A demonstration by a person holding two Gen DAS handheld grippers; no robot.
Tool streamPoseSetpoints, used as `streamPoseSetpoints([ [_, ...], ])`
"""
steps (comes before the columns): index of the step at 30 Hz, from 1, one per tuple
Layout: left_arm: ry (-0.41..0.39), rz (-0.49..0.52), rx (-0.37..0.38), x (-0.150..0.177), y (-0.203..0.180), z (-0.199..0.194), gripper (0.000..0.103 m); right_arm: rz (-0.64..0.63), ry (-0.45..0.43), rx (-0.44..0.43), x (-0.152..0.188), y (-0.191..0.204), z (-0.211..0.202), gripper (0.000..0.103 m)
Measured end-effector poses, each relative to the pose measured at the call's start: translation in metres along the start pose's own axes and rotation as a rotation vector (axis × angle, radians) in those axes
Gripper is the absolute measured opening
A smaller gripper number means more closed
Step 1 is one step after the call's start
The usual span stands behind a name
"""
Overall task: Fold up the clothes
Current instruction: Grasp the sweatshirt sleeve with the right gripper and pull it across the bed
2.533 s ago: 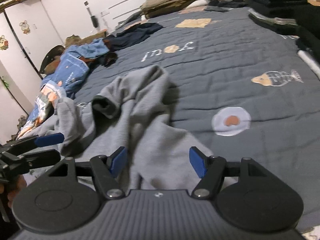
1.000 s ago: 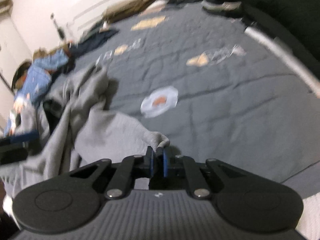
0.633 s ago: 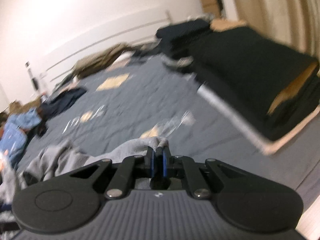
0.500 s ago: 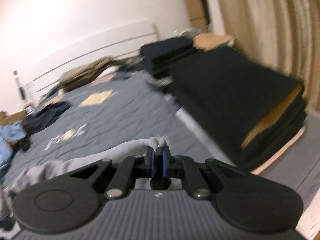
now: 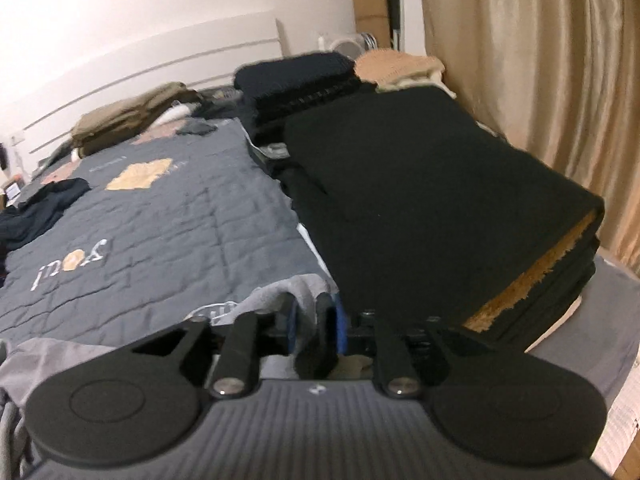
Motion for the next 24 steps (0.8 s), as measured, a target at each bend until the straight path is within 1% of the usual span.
streamPoseSetpoints([
  [2,-0.007,-0.003,-0.001,-0.001,0.000,-0.003,0.091,-0.021,-0.031,-0.023,0.002,0.010,-0.016,0.047],
  [3,-0.010,-0.003,-0.001,-0.001,0.000,-0.004,0.091,-0.023,-0.037,-0.036,0.003,0.015,-0.024,0.052],
  [4,-0.014,-0.002,-0.002,-0.001,0.000,-0.006,0.091,-0.023,-0.035,-0.057,0.006,0.021,-0.031,0.060],
  [5,-0.017,-0.002,-0.002,-0.002,0.000,-0.008,0.091,-0.023,-0.027,-0.082,0.007,0.028,-0.037,0.065],
  [10,-0.035,-0.008,-0.012,-0.003,0.003,-0.017,0.091,-0.018,-0.049,-0.180,0.011,0.060,-0.068,0.072],
  [12,-0.044,-0.009,-0.019,-0.004,0.006,-0.021,0.091,-0.027,-0.030,-0.228,0.020,0.078,-0.076,0.073],
  [16,-0.055,-0.016,-0.031,-0.004,0.011,-0.028,0.091,-0.086,0.030,-0.323,0.048,0.122,-0.083,0.076],
  [19,-0.057,-0.022,-0.048,-0.002,0.018,-0.035,0.091,-0.091,0.123,-0.437,0.076,0.157,-0.081,0.077],
  [21,-0.062,-0.030,-0.063,-0.002,0.024,-0.040,0.091,-0.101,0.160,-0.474,0.092,0.177,-0.079,0.077],
  [24,-0.070,-0.038,-0.084,-0.001,0.034,-0.048,0.091,-0.142,0.193,-0.512,0.115,0.209,-0.074,0.077],
])
Point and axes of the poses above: each gripper's, at about its wrist camera, not at the fingertips, and z roughly the way its jaws point, y to its left, x to its underside, the point moved 7 cm from there along z, roughly the way its jaws point, and after that the axes turned 14 degrees about z, right-handed, at the moved point
